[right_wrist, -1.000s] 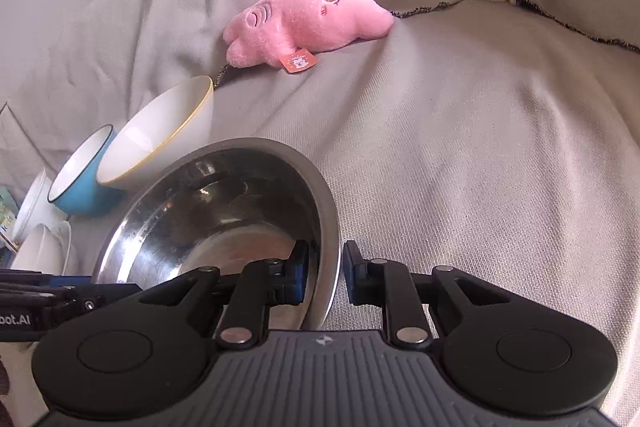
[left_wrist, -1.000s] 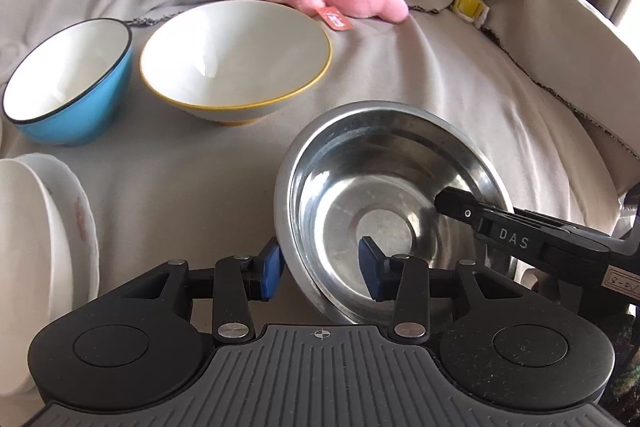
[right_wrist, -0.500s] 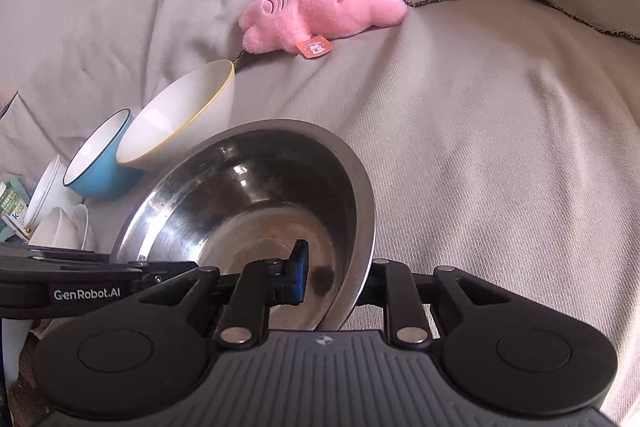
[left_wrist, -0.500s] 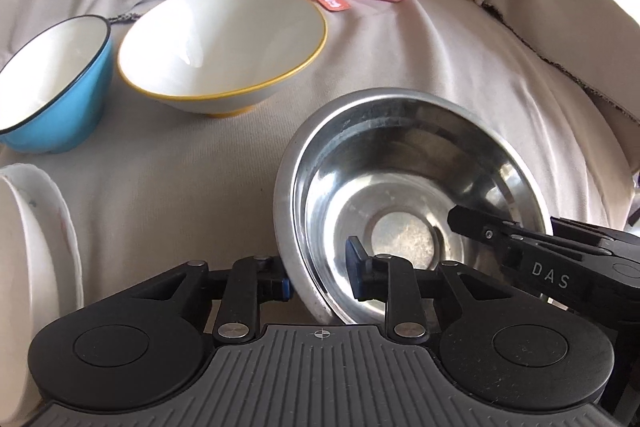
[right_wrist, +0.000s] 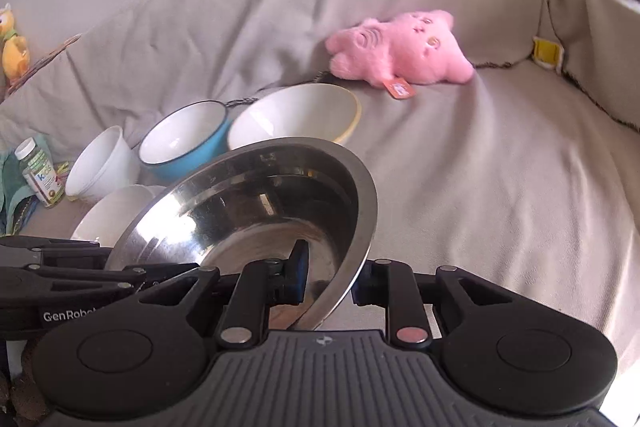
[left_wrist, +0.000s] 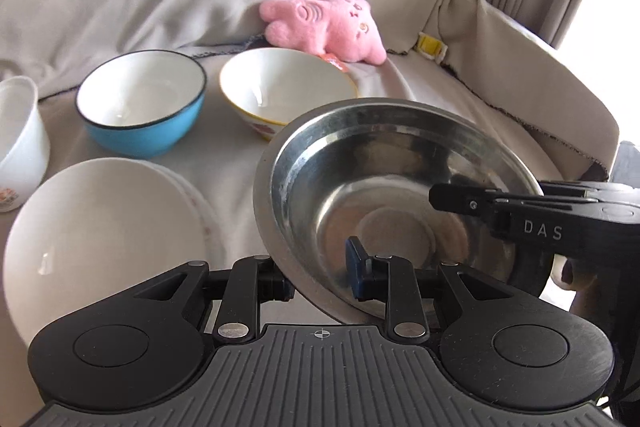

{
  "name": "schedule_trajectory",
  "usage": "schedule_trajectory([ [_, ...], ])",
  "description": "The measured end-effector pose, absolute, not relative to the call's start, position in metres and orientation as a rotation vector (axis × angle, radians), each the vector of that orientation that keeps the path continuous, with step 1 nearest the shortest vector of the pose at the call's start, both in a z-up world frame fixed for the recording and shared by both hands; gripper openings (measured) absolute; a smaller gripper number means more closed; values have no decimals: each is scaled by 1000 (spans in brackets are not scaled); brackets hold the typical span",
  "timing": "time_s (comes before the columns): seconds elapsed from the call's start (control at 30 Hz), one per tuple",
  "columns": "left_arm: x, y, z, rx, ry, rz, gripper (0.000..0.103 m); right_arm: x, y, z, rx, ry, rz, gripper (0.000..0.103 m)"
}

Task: Organize plates and bowls
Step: 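Carry the steel bowl with the right tool onto the white bowl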

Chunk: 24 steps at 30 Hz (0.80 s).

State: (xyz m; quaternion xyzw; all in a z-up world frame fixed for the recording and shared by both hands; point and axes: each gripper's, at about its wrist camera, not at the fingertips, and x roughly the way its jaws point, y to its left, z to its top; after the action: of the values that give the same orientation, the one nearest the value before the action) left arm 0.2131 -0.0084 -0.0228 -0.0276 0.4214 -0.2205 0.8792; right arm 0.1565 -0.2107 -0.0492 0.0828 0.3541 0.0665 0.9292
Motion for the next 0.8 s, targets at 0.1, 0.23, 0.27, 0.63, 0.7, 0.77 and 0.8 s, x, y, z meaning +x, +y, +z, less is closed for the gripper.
schedule_trajectory([
  [0.1, 214, 32, -16, -110, 860, -445, 29, 166, -172, -32, 101, 724, 163, 22],
  [0.23, 224, 89, -14, -263, 835, -375, 26, 188, -118, -17, 18, 737, 217, 22],
  [0.27, 226, 101, -14, -290, 837, -356, 26, 192, -107, -16, 0, 743, 229, 22],
  [0.63, 212, 168, -30, -293, 929, -96, 26, 212, -14, -56, -53, 915, 377, 22],
  [0.7, 209, 170, -32, -292, 926, -102, 24, 210, -9, -60, -66, 918, 374, 22],
  [0.77, 208, 167, -31, -277, 922, -107, 23, 210, -11, -61, -65, 921, 368, 22],
  [0.8, 208, 165, -30, -271, 922, -109, 23, 211, -12, -61, -62, 925, 365, 22],
])
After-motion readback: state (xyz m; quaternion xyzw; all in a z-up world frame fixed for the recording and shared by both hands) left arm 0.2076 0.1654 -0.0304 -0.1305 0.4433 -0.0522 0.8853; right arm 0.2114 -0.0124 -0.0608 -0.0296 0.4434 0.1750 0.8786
